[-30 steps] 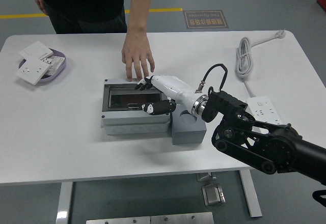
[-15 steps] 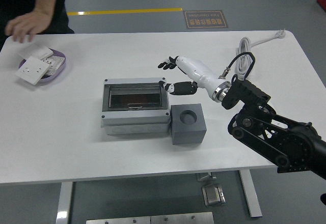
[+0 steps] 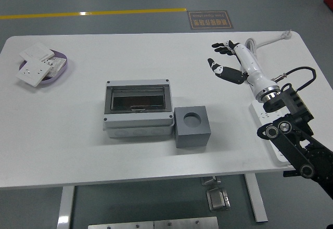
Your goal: Pick up the cylinder from the cube,place it in the box,flap close box
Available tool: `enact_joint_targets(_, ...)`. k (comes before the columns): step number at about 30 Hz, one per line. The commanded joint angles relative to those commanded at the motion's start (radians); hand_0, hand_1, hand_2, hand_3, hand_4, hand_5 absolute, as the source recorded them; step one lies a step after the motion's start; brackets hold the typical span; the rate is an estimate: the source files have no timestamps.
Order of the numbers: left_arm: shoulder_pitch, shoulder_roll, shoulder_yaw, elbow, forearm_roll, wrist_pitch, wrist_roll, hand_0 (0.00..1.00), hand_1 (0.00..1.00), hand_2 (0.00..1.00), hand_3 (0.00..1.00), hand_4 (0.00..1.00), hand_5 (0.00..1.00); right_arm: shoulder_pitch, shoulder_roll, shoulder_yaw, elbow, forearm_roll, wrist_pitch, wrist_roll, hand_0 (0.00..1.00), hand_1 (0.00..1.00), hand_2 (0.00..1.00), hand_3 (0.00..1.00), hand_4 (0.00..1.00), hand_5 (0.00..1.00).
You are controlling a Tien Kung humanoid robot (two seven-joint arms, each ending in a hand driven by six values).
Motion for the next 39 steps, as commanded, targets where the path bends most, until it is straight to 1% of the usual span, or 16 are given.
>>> enact_joint_targets(6, 0.004, -0.007, 0.008, 0.0, -0.01, 0.002, -0.001, 0.587, 0.623, 0.565, 0.593, 0.638, 0.251, -0.058, 0.003, 0.153, -0.009, 0.062, -0.036, 0.073, 0.799, 0.711, 0.729, 0.715, 0.649, 0.35)
enact_joint_targets(9, 0.005, -0.009, 0.011, 0.0, -0.013, 0.002, -0.001, 0.586, 0.623, 0.565, 0.594, 0.639, 0.25, -0.077, 0.004, 0.216, -0.01, 0.107, -0.05, 0.113, 0.8, 0.711, 0.728, 0.712, 0.647, 0.348)
enact_joint_targets(11, 0.005, -0.009, 0.01, 0.0, -0.012, 0.002, -0.002, 0.586, 0.623, 0.565, 0.594, 0.639, 0.25, -0.086, 0.008, 0.241, -0.009, 0.139, -0.06, 0.139, 0.8, 0.711, 0.728, 0.712, 0.647, 0.348)
enact_joint_targets(15, 0.001, -0.007, 0.008, 0.0, -0.01, 0.001, -0.005, 0.587, 0.621, 0.565, 0.594, 0.639, 0.249, -0.1, 0.018, 0.253, -0.012, 0.209, -0.083, 0.189, 0.8, 0.711, 0.728, 0.706, 0.651, 0.351)
enact_joint_targets(19, -0.003, -0.006, 0.006, 0.0, -0.009, 0.001, -0.005, 0.587, 0.621, 0.565, 0.594, 0.639, 0.249, -0.114, 0.028, 0.255, -0.011, 0.245, -0.096, 0.214, 0.8, 0.711, 0.728, 0.706, 0.651, 0.351)
enact_joint_targets(20, -0.004, -0.005, 0.007, 0.0, -0.01, 0.001, -0.004, 0.587, 0.622, 0.565, 0.593, 0.641, 0.25, -0.117, 0.029, 0.256, -0.01, 0.25, -0.098, 0.217, 0.798, 0.729, 0.735, 0.72, 0.655, 0.332)
enact_joint_targets(25, -0.009, -0.004, 0.006, 0.0, -0.01, 0.001, -0.003, 0.587, 0.622, 0.565, 0.593, 0.641, 0.25, -0.122, 0.031, 0.262, -0.006, 0.26, -0.106, 0.227, 0.798, 0.729, 0.735, 0.72, 0.655, 0.332)
enact_joint_targets(26, -0.009, -0.004, 0.006, 0.0, -0.011, 0.001, -0.003, 0.587, 0.621, 0.565, 0.594, 0.643, 0.25, -0.122, 0.032, 0.263, -0.005, 0.261, -0.107, 0.229, 0.796, 0.746, 0.738, 0.723, 0.655, 0.325)
enact_joint_targets(39, -0.01, 0.005, 0.008, 0.0, -0.017, 0.005, 0.0, 0.587, 0.621, 0.565, 0.595, 0.647, 0.249, -0.123, 0.045, 0.27, 0.007, 0.268, -0.112, 0.241, 0.797, 0.739, 0.737, 0.72, 0.651, 0.317)
